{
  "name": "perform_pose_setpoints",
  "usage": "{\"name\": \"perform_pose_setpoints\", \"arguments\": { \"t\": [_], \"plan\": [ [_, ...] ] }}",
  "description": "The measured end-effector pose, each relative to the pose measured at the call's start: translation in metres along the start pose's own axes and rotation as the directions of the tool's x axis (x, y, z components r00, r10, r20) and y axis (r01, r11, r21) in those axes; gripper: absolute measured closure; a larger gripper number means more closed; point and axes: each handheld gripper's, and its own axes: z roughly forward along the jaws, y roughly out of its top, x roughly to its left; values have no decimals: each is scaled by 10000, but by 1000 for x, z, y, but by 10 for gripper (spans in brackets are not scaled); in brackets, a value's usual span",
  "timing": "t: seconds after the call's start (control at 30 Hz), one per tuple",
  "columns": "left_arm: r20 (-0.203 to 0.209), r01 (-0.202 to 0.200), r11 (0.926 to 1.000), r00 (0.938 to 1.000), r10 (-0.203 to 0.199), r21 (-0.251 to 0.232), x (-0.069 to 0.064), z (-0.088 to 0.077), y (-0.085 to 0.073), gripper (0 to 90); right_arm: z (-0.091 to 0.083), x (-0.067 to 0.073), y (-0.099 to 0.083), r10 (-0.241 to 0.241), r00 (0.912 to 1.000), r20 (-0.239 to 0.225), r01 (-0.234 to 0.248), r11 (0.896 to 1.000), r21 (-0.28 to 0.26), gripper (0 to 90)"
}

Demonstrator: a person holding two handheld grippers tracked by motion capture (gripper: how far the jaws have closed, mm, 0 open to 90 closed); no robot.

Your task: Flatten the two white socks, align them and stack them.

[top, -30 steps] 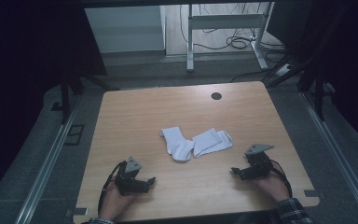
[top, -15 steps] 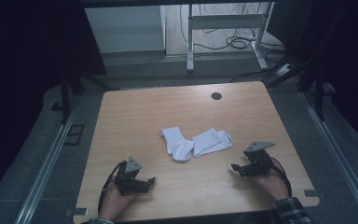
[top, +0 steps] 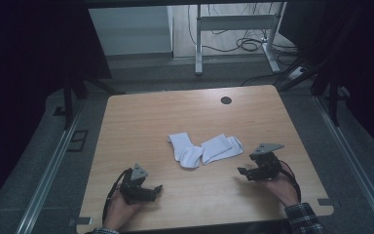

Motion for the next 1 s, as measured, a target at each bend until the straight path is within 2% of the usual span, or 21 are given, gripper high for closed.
{"name": "perform_pose_setpoints", "arguments": {
  "t": [0.27, 0.43, 0.57, 0.67, 0.7, 0.9, 1.0],
  "plan": [
    [3, -4, 10000, 10000, 4, -9, 0, 0, 0, 99, 5, -1, 18, 193, 9998, 5, -193, 9998, -20, 277],
    [4, -3, 10000, 10000, 3, -8, 0, 0, 0, 98, 9, -4, 30, 236, 9996, 150, -236, 9997, -11, 368],
    [4, 0, 10000, 10000, 0, -10, 0, 0, 0, 98, 18, -6, 47, 173, 9996, 229, -173, 9999, -9, 493],
    [3, -1, 10000, 10000, 1, -11, 0, 0, 0, 98, 23, -8, 54, 108, 9996, 271, -107, 9999, -60, 542],
    [2, -1, 10000, 10000, 1, -11, 0, 0, 0, 99, 28, -9, 62, 145, 9995, 289, -145, 9999, -22, 588],
    [4, -4, 10000, 10000, 4, -8, 0, 0, 0, 99, 45, -10, 79, 96, 9990, 440, -104, 9998, 191, 662],
    [3, -2, 10000, 10000, 2, -10, 0, 0, 0, 98, 56, -12, 86, 63, 9981, 620, -89, 9991, 421, 668]
  ]
}}
